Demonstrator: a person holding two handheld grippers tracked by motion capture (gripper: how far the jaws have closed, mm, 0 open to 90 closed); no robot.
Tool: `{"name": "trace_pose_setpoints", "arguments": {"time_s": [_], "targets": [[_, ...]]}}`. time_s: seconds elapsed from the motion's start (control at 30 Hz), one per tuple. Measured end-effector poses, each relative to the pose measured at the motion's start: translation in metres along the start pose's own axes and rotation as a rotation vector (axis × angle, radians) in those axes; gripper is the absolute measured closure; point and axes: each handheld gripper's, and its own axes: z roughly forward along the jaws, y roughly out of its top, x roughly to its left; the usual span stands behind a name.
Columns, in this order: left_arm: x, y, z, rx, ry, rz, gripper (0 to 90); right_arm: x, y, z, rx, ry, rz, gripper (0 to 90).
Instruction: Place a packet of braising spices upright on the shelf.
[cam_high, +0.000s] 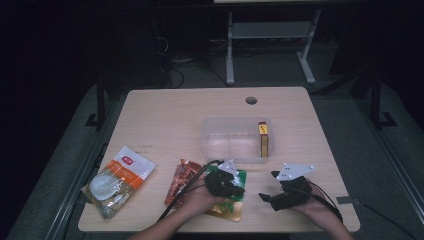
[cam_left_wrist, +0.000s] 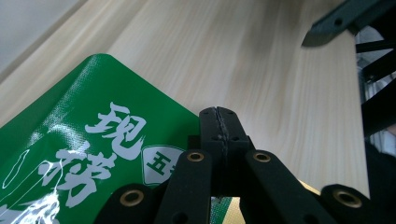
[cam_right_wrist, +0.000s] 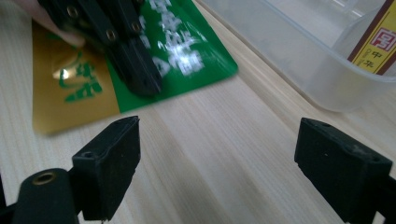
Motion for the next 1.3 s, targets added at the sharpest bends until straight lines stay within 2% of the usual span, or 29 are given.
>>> {"name": "trace_pose_setpoints", "arguments": {"time_s": [0.17, 0.23, 0.3, 0.4, 0.43, 0.47, 0.5, 0.53, 0.6, 0.63, 0.67, 0.73, 0.8, 0.87, 0.93, 1.03, 1.17, 1.2, 1.3], "targets": [[-0.004, 0.005, 0.009, -0.025, -0.020, -0.003, 90.0, 0.000, 0.000, -0.003, -0.022, 0.011, -0.010, 13.7], [-0.005, 0.005, 0.002, -0.041, -0.026, 0.011, 90.0, -0.001, 0.000, -0.004, -0.026, 0.012, -0.012, 13.7], [-0.004, 0.003, -0.014, -0.062, -0.012, 0.017, 90.0, -0.001, 0.000, -0.003, -0.026, 0.013, -0.010, 13.7], [0.003, -0.006, -0.045, -0.063, 0.057, 0.025, 90.0, 0.000, 0.000, -0.002, -0.020, 0.013, -0.008, 13.7], [0.006, -0.011, -0.056, -0.057, 0.081, 0.015, 90.0, 0.000, 0.000, -0.002, -0.017, 0.013, -0.008, 13.7], [0.013, -0.021, -0.071, -0.044, 0.127, 0.011, 90.0, 0.001, 0.000, -0.001, -0.016, 0.015, -0.010, 13.7], [0.019, -0.028, -0.081, -0.037, 0.154, 0.009, 90.0, 0.001, 0.001, 0.000, -0.013, 0.017, -0.009, 13.7], [0.025, -0.035, -0.089, -0.036, 0.183, -0.009, 90.0, 0.002, 0.001, 0.001, -0.009, 0.017, -0.009, 13.7], [0.038, -0.048, -0.103, -0.036, 0.255, -0.029, 90.0, 0.002, 0.002, 0.003, -0.003, 0.017, -0.008, 13.7], [0.046, -0.052, -0.111, -0.027, 0.279, -0.038, 90.0, 0.002, 0.002, 0.004, 0.000, 0.018, -0.011, 13.7], [0.054, -0.056, -0.116, -0.042, 0.299, -0.059, 90.0, 0.002, 0.003, 0.005, -0.001, 0.019, -0.011, 13.7], [0.069, -0.058, -0.125, -0.043, 0.348, -0.064, 90.0, 0.002, 0.004, 0.007, 0.003, 0.020, -0.011, 13.8], [0.083, -0.058, -0.130, -0.057, 0.374, -0.084, 90.0, 0.003, 0.004, 0.008, 0.006, 0.020, -0.013, 13.8], [0.096, -0.056, -0.132, -0.058, 0.385, -0.100, 90.0, 0.003, 0.003, 0.008, 0.008, 0.022, -0.012, 13.8], [0.106, -0.054, -0.127, -0.069, 0.370, -0.130, 90.0, 0.002, 0.003, 0.008, 0.008, 0.021, -0.011, 13.8], [0.114, -0.054, -0.115, -0.045, 0.357, -0.148, 90.0, 0.001, 0.002, 0.007, 0.005, 0.018, -0.002, 13.8], [0.116, -0.054, -0.107, -0.028, 0.340, -0.151, 90.0, 0.000, 0.001, 0.006, 0.007, 0.017, -0.003, 13.8], [0.115, -0.054, -0.106, -0.037, 0.338, -0.155, 90.0, 0.000, 0.001, 0.006, 0.008, 0.017, -0.004, 13.8], [0.110, -0.056, -0.108, -0.015, 0.322, -0.147, 90.0, 0.000, 0.001, 0.005, 0.007, 0.017, -0.006, 13.8]]}}
